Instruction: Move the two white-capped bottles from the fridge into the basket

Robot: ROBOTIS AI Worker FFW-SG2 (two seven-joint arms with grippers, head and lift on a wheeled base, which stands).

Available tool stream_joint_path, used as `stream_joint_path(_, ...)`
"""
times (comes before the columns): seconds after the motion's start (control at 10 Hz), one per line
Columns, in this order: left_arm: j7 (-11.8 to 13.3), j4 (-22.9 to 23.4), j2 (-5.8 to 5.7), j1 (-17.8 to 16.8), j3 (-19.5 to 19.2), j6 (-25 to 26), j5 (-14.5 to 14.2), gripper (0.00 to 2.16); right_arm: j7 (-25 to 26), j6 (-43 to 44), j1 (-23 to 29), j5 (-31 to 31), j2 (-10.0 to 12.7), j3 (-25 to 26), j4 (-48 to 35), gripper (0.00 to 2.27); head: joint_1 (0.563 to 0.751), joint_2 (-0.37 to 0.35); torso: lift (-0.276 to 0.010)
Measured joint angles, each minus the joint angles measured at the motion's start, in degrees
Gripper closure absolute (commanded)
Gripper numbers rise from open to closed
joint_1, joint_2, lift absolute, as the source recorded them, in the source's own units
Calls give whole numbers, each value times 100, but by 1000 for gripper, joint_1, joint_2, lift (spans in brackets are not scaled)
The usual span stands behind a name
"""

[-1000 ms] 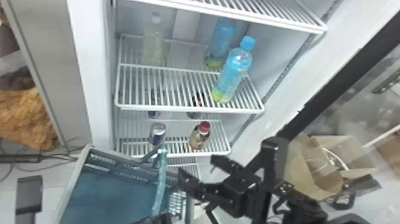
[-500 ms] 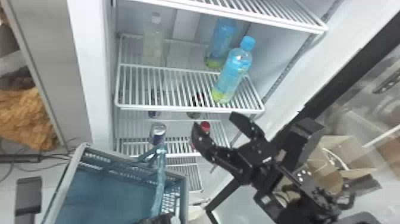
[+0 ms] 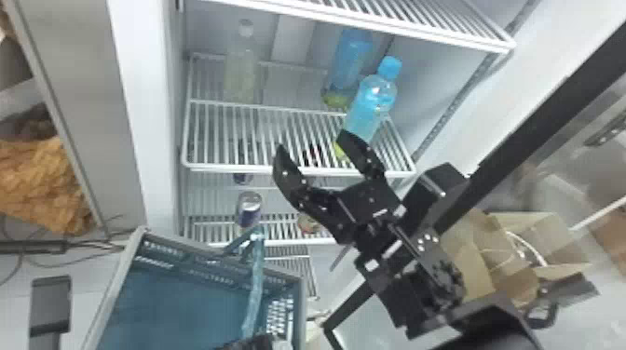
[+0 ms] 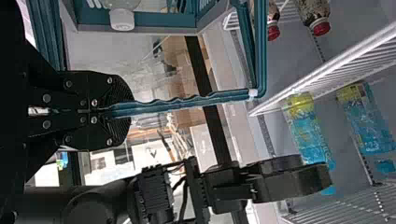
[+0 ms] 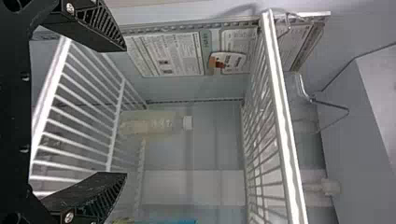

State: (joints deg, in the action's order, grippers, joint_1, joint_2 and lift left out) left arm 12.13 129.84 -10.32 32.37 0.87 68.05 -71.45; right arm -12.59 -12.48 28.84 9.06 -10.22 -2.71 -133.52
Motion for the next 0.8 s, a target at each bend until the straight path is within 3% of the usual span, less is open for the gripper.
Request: stream_joint_path(0.8, -4, -7, -5, -45, 28, 31, 3, 1193, 63, 772, -1564, -107, 28, -346, 1959, 44, 695, -269, 0)
